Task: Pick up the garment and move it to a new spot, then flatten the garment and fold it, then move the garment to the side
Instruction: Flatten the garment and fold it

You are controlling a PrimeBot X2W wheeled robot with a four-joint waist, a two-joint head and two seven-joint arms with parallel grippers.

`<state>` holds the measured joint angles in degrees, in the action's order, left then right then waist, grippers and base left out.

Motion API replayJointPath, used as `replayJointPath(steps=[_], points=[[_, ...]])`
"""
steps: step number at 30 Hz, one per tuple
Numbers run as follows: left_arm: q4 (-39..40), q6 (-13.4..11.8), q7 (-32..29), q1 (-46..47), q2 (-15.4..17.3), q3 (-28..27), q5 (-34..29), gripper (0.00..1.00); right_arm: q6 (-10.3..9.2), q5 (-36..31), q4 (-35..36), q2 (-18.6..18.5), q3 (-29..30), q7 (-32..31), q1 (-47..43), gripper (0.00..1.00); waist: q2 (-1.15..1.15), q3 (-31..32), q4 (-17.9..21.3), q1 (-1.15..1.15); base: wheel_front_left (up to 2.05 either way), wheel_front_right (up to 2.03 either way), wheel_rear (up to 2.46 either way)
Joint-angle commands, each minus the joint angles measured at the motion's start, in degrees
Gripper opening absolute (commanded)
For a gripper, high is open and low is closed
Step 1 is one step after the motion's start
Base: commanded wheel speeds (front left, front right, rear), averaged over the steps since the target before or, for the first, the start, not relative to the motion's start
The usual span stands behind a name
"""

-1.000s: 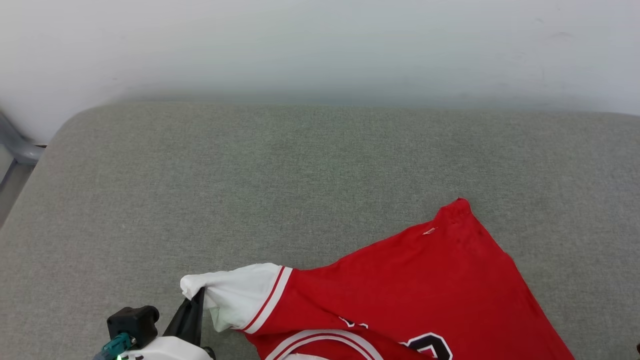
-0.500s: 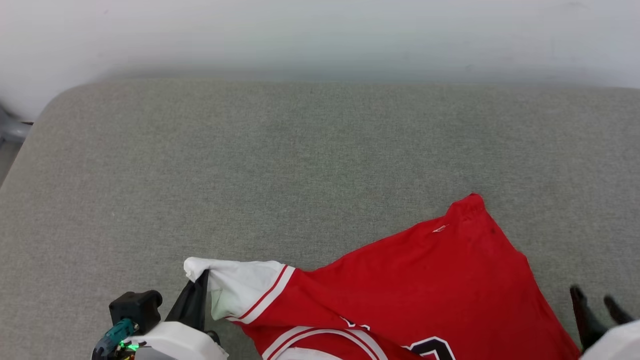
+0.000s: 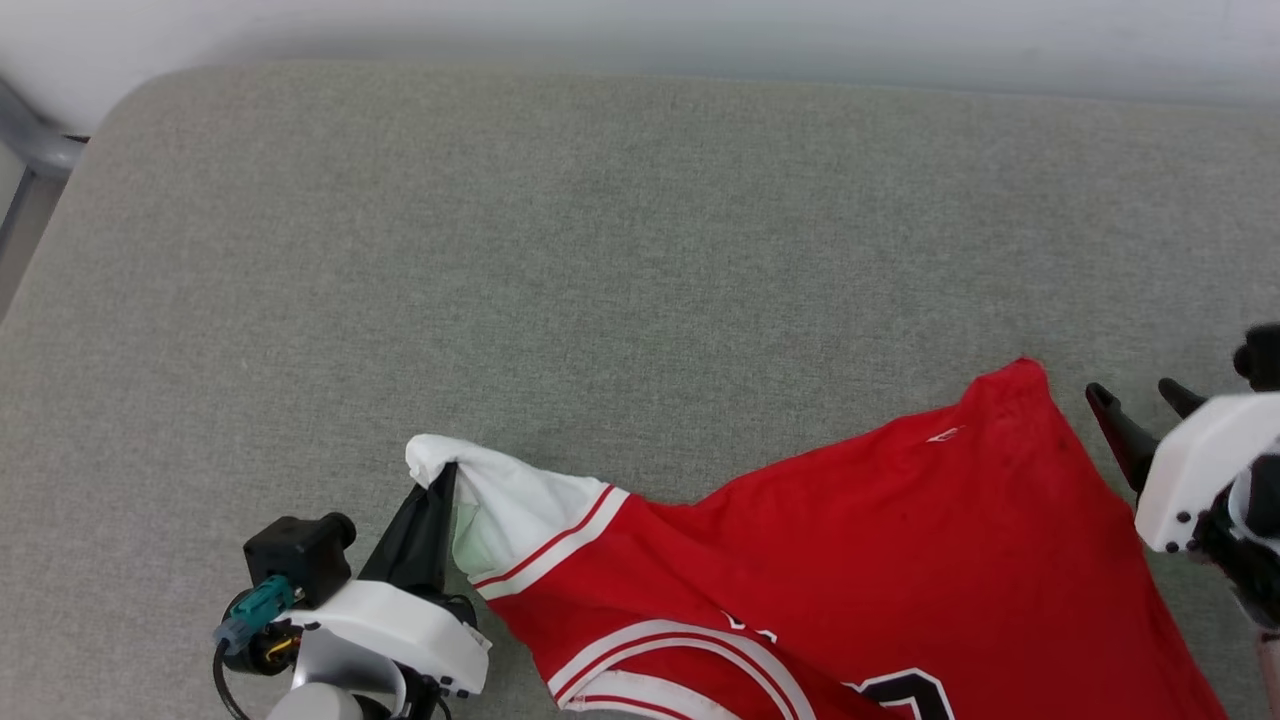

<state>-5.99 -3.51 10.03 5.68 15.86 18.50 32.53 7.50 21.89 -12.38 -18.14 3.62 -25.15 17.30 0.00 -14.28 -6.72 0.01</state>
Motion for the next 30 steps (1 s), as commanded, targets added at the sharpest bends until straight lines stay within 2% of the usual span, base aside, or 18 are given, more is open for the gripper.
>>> replayJointPath(steps=[1,5,6,10,15,16,17,19,25,30], points=[[-0.3,0.3,0.4,1.0,-0.1,0.2,-0.2,0.0,-0.02,0.2,-0.5,-1.1,-1.5,-3.1,2.1,1.0,0.0,-1.7,-1.1,-0.01,0.0,0.0,0.0],[-1.2,1.2,1.0,2.9,-0.7,0.7,-0.2,0.0,-0.03,1.8,-1.9,-3.9,-7.4,-16.9,8.0,1.0,0.0,-3.5,-2.0,-0.01,0.0,0.0,0.0],[-1.8,1.8,1.5,4.1,-1.2,0.9,-0.1,0.0,-0.04,2.6,-2.1,-4.9,-10.6,-22.9,11.4,1.0,0.0,-5.0,-2.7,-0.01,0.0,0.0,0.0],[-3.1,2.6,2.0,5.7,-1.8,1.5,0.0,0.0,-0.01,3.6,-4.6,-5.5,-15.1,-27.9,12.7,1.0,0.0,-6.6,-3.6,-0.01,0.0,0.0,0.0],[-4.6,3.3,2.7,6.7,-2.4,1.8,0.3,0.0,0.07,6.7,-9.1,-5.1,-19.1,-34.7,10.2,1.0,0.0,-7.3,-4.3,-0.01,0.0,0.0,0.0],[-4.9,3.4,2.8,6.8,-2.4,1.8,0.3,0.0,0.07,6.8,-9.8,-5.1,-19.4,-35.8,9.8,0.34,0.0,-7.3,-4.3,-0.01,0.0,0.0,0.0],[-5.2,3.4,2.9,6.8,-2.4,1.8,0.3,0.0,0.07,7.2,-10.2,-5.0,-19.3,-36.1,9.6,0.0,0.0,-7.2,-4.3,-0.01,0.0,0.0,0.0],[-5.9,3.5,3.0,6.8,-2.3,1.6,0.3,0.0,0.06,7.5,-10.6,-4.9,-19.1,-36.1,9.9,0.0,0.0,-6.7,-4.3,-0.01,0.0,0.0,0.0],[-6.6,3.0,3.3,6.4,-1.2,0.8,0.2,0.0,-0.03,8.1,-8.7,-5.6,-16.2,-30.7,13.0,0.0,0.0,-3.5,-3.4,-0.01,0.0,0.0,0.0],[-5.8,2.4,2.0,9.4,1.4,-0.8,0.0,0.0,-0.03,6.5,-6.9,-5.4,-12.6,-25.1,15.7,0.0,0.0,-0.4,-2.0,-0.01,0.0,0.0,0.0]])
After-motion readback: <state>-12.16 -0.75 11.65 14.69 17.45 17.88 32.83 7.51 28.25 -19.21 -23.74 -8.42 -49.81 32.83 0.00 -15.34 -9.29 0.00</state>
